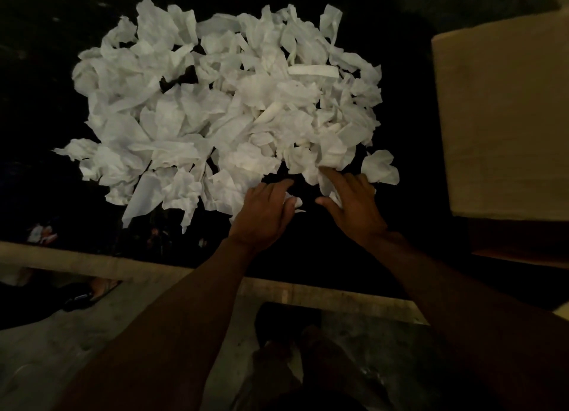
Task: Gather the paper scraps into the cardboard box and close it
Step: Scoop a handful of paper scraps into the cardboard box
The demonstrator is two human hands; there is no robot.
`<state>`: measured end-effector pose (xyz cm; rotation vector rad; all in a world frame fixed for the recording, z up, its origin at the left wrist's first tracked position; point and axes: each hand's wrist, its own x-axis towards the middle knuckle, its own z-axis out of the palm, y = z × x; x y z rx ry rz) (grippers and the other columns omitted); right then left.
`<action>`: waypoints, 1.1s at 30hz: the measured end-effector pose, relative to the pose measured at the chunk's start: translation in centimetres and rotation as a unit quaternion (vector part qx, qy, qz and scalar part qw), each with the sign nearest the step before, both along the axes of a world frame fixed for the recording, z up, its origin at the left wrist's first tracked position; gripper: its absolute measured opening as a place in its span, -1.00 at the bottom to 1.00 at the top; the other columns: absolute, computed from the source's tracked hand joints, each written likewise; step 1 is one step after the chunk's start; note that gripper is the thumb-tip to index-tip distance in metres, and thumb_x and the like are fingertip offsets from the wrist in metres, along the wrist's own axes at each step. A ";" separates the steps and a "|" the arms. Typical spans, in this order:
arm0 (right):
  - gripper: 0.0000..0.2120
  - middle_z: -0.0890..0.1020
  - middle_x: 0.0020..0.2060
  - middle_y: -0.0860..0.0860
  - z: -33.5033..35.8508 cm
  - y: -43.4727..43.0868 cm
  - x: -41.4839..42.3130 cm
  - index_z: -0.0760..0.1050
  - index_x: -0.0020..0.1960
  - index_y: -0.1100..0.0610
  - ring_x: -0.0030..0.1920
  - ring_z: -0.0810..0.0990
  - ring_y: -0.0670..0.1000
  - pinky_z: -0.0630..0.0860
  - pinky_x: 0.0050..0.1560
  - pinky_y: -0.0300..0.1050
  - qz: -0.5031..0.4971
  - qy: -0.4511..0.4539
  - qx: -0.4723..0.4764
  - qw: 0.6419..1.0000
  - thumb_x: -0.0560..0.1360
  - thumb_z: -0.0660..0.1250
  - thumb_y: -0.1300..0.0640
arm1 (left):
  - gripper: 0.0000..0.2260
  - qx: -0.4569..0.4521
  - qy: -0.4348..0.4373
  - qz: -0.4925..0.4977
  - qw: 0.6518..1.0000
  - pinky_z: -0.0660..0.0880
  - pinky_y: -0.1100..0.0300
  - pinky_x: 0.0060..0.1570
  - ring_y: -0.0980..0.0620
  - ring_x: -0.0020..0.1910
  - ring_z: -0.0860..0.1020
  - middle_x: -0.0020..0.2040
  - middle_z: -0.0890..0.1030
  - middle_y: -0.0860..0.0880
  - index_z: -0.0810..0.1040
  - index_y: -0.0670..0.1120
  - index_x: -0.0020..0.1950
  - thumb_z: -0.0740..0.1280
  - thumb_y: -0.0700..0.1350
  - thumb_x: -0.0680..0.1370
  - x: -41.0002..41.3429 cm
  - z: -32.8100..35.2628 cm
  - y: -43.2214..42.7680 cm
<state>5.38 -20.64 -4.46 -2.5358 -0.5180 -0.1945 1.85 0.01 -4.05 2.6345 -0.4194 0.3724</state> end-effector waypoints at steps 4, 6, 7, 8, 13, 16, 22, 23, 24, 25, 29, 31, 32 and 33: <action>-0.65 0.56 -0.15 0.12 -0.4 0.1 0.1 0.62 0.06 0.09 -0.11 0.52 0.19 0.47 -0.06 0.02 -0.006 -0.058 0.000 0.998 0.48 0.28 -0.15 | -0.77 -0.007 -0.017 0.005 1.000 0.42 0.01 -0.20 -0.13 -0.22 0.49 -0.23 0.56 -0.10 0.50 -0.14 -0.18 0.20 -0.02 0.56 0.1 0.3 0.0; -0.70 0.52 -0.18 0.10 -0.4 0.0 -0.1 0.61 -0.10 0.10 -0.12 0.48 0.15 0.36 -0.08 -0.07 -0.014 -0.067 0.003 0.998 0.48 0.31 -0.14 | -0.76 -0.016 -0.046 0.000 0.999 0.37 0.03 -0.22 -0.11 -0.23 0.43 -0.27 0.51 -0.13 0.47 -0.16 -0.26 0.28 -0.04 0.53 0.2 0.2 0.1; -0.71 0.51 -0.18 0.10 -0.3 0.1 -0.2 0.58 -0.16 0.11 -0.12 0.46 0.14 0.32 -0.09 -0.10 -0.017 -0.069 0.004 0.997 0.49 0.31 -0.12 | -0.76 -0.025 -0.059 -0.005 0.998 0.36 0.04 -0.22 -0.10 -0.23 0.40 -0.26 0.48 -0.16 0.47 -0.19 -0.28 0.31 -0.07 0.52 0.3 0.1 0.2; -0.72 0.49 -0.16 0.11 -0.1 0.1 -0.3 0.56 -0.20 0.12 -0.11 0.45 0.13 0.33 -0.10 -0.10 -0.020 -0.074 0.009 0.997 0.49 0.32 -0.09 | -0.77 -0.037 -0.062 -0.006 0.997 0.36 0.04 -0.20 -0.10 -0.22 0.38 -0.24 0.45 -0.17 0.46 -0.20 -0.29 0.33 -0.10 0.50 0.2 0.1 0.3; -0.79 0.54 0.05 0.22 -0.5 -0.1 0.0 0.47 -0.27 0.23 0.01 0.52 0.18 0.47 0.00 -0.06 0.008 -0.083 0.053 0.995 0.39 0.36 0.09 | -0.85 -0.098 -0.016 -0.011 0.995 0.39 0.08 0.13 -0.17 0.08 0.44 0.06 0.47 -0.25 0.49 -0.27 -0.04 0.36 -0.26 0.43 0.2 0.5 0.4; -0.79 0.57 0.03 0.20 -0.7 -0.2 0.0 0.48 -0.14 0.27 0.01 0.55 0.15 0.47 0.05 -0.05 0.011 -0.054 0.081 0.995 0.36 0.30 0.12 | -0.77 -0.119 0.011 -0.029 0.992 0.33 0.20 0.25 -0.07 0.19 0.42 0.15 0.50 -0.23 0.46 -0.28 0.14 0.28 -0.34 0.49 0.1 0.8 0.2; -0.72 0.61 0.12 0.13 -1.1 -0.3 0.3 0.59 0.12 0.21 0.15 0.52 0.13 0.42 0.24 -0.01 0.072 -0.038 0.080 0.994 0.48 0.24 0.16 | -0.72 -0.076 0.026 -0.039 0.996 0.45 0.02 0.04 -0.10 -0.02 0.50 0.03 0.57 -0.14 0.50 -0.18 0.18 0.32 -0.04 0.55 0.3 0.3 0.3; -0.72 0.61 0.13 0.11 -1.1 -0.3 0.3 0.60 0.13 0.18 0.16 0.52 0.12 0.43 0.22 -0.01 0.063 -0.040 0.068 0.995 0.50 0.28 0.09 | -0.64 -0.070 0.036 -0.050 0.996 0.44 0.06 0.03 -0.08 -0.03 0.49 0.02 0.55 -0.12 0.51 -0.18 0.18 0.34 0.06 0.52 0.1 0.3 0.3; -0.67 0.60 0.15 0.11 -1.0 -0.2 0.3 0.59 0.16 0.17 0.18 0.51 0.11 0.43 0.24 -0.02 0.056 -0.046 0.056 0.996 0.50 0.32 0.00 | -0.55 -0.072 0.044 -0.060 0.995 0.42 0.09 0.05 -0.06 -0.01 0.48 0.02 0.54 -0.11 0.51 -0.18 0.18 0.37 0.14 0.48 0.0 0.4 0.5; -0.61 0.59 0.18 0.11 -1.1 -0.2 0.2 0.58 0.19 0.17 0.21 0.50 0.11 0.40 0.28 -0.05 0.056 -0.047 0.046 0.996 0.48 0.35 -0.06 | -0.47 -0.082 0.046 -0.069 0.993 0.40 0.10 0.08 -0.06 0.02 0.47 0.04 0.52 -0.11 0.51 -0.19 0.18 0.40 0.19 0.42 -0.1 0.4 0.7; -0.53 0.52 0.29 0.14 -1.2 -0.5 0.1 0.50 0.30 0.19 0.33 0.45 0.11 0.32 0.39 -0.04 0.073 -0.039 0.051 0.995 0.48 0.38 -0.03 | -0.36 -0.081 0.028 -0.112 0.990 0.36 -0.01 0.20 -0.13 0.17 0.42 0.14 0.47 -0.20 0.51 -0.23 0.22 0.47 0.21 0.36 0.1 0.3 1.5; -0.54 0.53 0.29 0.15 -1.2 -0.5 0.0 0.51 0.30 0.20 0.33 0.46 0.10 0.35 0.37 0.04 0.069 -0.050 0.060 0.995 0.47 0.41 0.02 | -0.39 -0.033 0.000 -0.093 0.995 0.30 -0.11 0.26 -0.17 0.27 0.38 0.26 0.44 -0.20 0.54 -0.12 0.23 0.42 0.28 0.37 0.0 0.2 1.4; -0.54 0.53 0.28 0.15 -1.2 -0.5 -0.1 0.51 0.29 0.20 0.33 0.46 0.10 0.36 0.37 0.05 0.068 -0.056 0.059 0.994 0.47 0.42 0.02 | -0.41 0.005 -0.015 -0.060 0.998 0.23 -0.16 0.31 -0.19 0.32 0.34 0.32 0.41 -0.18 0.56 -0.03 0.23 0.37 0.34 0.37 -0.2 0.3 1.4; -0.55 0.54 0.28 0.15 -1.2 -0.4 -0.2 0.51 0.29 0.20 0.33 0.46 0.09 0.36 0.37 0.05 0.067 -0.059 0.057 0.994 0.47 0.42 0.02 | -0.42 0.042 -0.021 -0.020 0.999 0.15 -0.22 0.34 -0.20 0.37 0.29 0.38 0.38 -0.14 0.55 0.06 0.24 0.32 0.39 0.36 -0.5 0.3 1.3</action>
